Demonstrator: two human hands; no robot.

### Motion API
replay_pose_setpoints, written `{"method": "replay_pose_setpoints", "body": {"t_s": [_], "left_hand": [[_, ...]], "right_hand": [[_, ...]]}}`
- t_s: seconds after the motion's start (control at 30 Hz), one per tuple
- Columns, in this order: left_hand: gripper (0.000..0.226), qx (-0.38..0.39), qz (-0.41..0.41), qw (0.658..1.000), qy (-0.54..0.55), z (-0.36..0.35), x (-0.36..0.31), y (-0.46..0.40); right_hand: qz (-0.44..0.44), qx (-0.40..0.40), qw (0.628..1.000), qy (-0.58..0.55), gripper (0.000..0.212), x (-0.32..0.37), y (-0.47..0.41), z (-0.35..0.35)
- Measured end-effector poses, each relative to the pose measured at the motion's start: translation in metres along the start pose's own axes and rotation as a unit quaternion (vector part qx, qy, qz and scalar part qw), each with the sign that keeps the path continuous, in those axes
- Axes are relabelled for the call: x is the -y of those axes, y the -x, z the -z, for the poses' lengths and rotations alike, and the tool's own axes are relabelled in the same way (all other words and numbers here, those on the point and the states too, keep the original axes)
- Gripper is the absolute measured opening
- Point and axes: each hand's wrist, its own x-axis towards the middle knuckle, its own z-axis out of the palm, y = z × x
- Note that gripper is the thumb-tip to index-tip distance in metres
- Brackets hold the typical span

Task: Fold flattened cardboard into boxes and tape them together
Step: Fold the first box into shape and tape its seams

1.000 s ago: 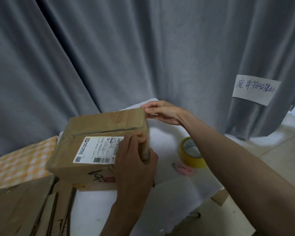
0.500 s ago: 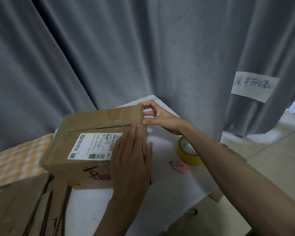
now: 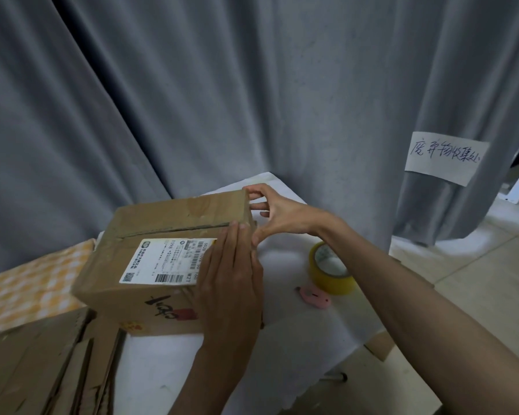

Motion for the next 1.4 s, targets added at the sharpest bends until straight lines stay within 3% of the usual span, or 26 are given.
{"method": "replay_pose_setpoints", "body": {"t_s": [0.13,0.4,0.53,0.6,0.67,0.77,0.83,0.9,0.97,1.03,1.13,1.23,1.33,1.4], "left_hand": [[0.039,-0.003,-0.001,1.0,0.0,0.003,0.0,-0.001],[0.043,0.026,-0.017,0.999,-0.013,0.009,0.002,-0.001],[0.04,0.04,-0.013,0.999,-0.013,0.008,0.001,-0.002],[0.04,0.051,-0.015,0.999,0.002,0.01,0.002,-0.003],[0.045,0.07,-0.017,0.996,0.049,0.015,0.008,-0.007],[0.056,0.133,0.006,0.965,0.224,0.033,0.02,-0.012],[0.054,0.137,0.053,0.937,0.317,0.047,0.037,-0.014],[0.054,0.121,0.09,0.948,0.281,0.06,0.067,-0.015],[0.055,0.087,0.107,0.985,0.101,0.066,0.111,-0.021],[0.06,0.149,0.196,0.969,-0.012,0.072,0.151,-0.027],[0.068,0.25,0.29,0.923,0.035,0.07,0.187,-0.028],[0.066,0.25,0.307,0.913,0.098,0.063,0.193,-0.028],[0.062,0.243,0.317,0.912,0.098,0.062,0.191,-0.033],[0.058,0.234,0.325,0.911,0.101,0.066,0.188,-0.034]], "right_hand": [[0.021,-0.081,0.996,0.009,0.077,0.005,-0.005,-0.007],[0.019,-0.129,0.991,-0.029,0.027,0.019,-0.014,0.005],[-0.01,-0.201,0.971,-0.13,0.004,0.021,-0.016,-0.01],[-0.032,-0.242,0.963,-0.116,0.021,0.027,-0.011,-0.021],[-0.063,-0.219,0.971,-0.071,0.038,0.035,0.001,-0.033],[-0.119,-0.154,0.981,-0.001,0.067,0.037,0.017,-0.061],[-0.13,-0.156,0.979,0.019,0.07,0.038,0.02,-0.082],[-0.131,-0.179,0.975,0.026,0.065,0.042,0.02,-0.092],[-0.147,-0.184,0.971,0.029,0.062,0.05,0.019,-0.091],[-0.166,-0.178,0.969,0.05,0.062,0.058,0.02,-0.086],[-0.16,-0.179,0.963,0.126,0.057,0.075,0.032,-0.087],[-0.139,-0.238,0.934,0.23,0.066,0.083,0.063,-0.102],[-0.138,-0.212,0.932,0.26,0.089,0.086,0.078,-0.112],[-0.121,-0.188,0.952,0.208,0.073,0.086,0.07,-0.102]]}}
